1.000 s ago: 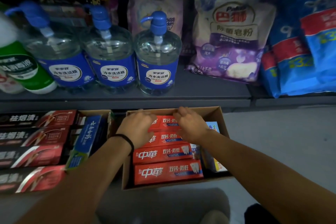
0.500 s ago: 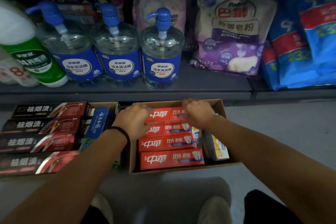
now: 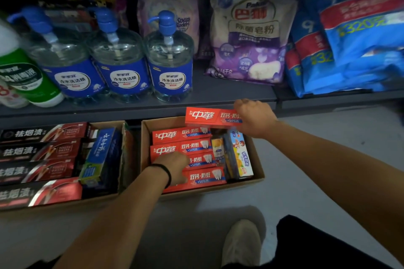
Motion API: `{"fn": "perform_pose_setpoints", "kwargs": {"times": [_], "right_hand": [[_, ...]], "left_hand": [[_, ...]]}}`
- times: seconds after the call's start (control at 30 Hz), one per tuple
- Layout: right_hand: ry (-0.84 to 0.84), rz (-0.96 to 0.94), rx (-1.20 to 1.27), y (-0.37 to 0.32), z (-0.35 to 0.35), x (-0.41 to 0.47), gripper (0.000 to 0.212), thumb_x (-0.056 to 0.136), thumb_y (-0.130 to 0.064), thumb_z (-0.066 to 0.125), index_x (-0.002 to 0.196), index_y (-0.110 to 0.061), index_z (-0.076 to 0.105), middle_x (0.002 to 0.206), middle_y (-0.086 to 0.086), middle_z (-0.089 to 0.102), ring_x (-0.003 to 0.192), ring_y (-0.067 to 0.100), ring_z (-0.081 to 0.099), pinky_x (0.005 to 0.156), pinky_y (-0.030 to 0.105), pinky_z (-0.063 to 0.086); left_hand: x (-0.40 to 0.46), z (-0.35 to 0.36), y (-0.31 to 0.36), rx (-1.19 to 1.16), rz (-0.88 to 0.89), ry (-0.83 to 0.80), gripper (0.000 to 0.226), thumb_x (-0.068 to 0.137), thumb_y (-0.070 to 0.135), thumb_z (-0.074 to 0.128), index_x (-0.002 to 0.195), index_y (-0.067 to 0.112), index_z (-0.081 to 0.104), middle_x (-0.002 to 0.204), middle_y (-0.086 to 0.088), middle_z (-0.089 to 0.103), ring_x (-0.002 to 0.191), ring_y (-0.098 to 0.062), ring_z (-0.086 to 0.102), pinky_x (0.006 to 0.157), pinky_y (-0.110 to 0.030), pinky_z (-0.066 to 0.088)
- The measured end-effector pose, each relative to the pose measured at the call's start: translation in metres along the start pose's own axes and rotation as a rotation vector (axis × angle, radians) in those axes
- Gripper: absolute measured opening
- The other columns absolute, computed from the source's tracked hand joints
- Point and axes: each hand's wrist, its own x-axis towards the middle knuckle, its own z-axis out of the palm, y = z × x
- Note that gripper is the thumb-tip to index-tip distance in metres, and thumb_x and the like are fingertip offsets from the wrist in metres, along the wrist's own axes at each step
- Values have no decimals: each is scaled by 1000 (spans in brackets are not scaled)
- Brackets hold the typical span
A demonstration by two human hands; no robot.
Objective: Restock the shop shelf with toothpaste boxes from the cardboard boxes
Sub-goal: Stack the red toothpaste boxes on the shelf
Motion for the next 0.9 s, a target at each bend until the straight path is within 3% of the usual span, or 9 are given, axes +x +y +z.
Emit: {"fn": "perform_pose_setpoints", "kwargs": {"times": [0.23,0.4,0.53,0.7,0.9], "right_hand": [[33,-13,25,4,5,4,58,82,-45,71,119,-9,46,117,10,59,100,28,62,78,35,47],[44,-15,54,1,6,6,56,82,-44,70,120,-10,46,117,9,60,101,26,62,80,34,47],[49,-9,59,1,4,4,56,82,-44,70,120,-11,45,117,8,60,101,25,63,80,35,47],[68,-1,43,6,-5,1,55,82,-48,69,117,-11,46,115,7,60,99,26,62,79,36,48],[142,14,18,10,-37,-10,56,80,-51,71,113,-11,49,113,8,62,97,28,62,79,37,48]], "left_hand": [[12,7,-4,-82,-9,-176,47,84,33,68,127,17,56,126,-4,58,112,-23,56,97,-36,46],[12,17,-4,-114,-32,-168,57,79,35,72,130,20,53,130,-3,56,116,-23,55,101,-40,44],[10,18,-2,-172,-66,-161,52,82,29,71,128,18,51,133,-3,52,118,-23,52,102,-37,43],[3,13,-2,-267,-103,-93,47,80,19,73,117,22,44,134,-4,48,120,-23,49,103,-39,43],[-20,-27,4,-146,-64,97,55,80,24,74,130,20,52,134,-2,51,121,-22,50,104,-36,42]]}}
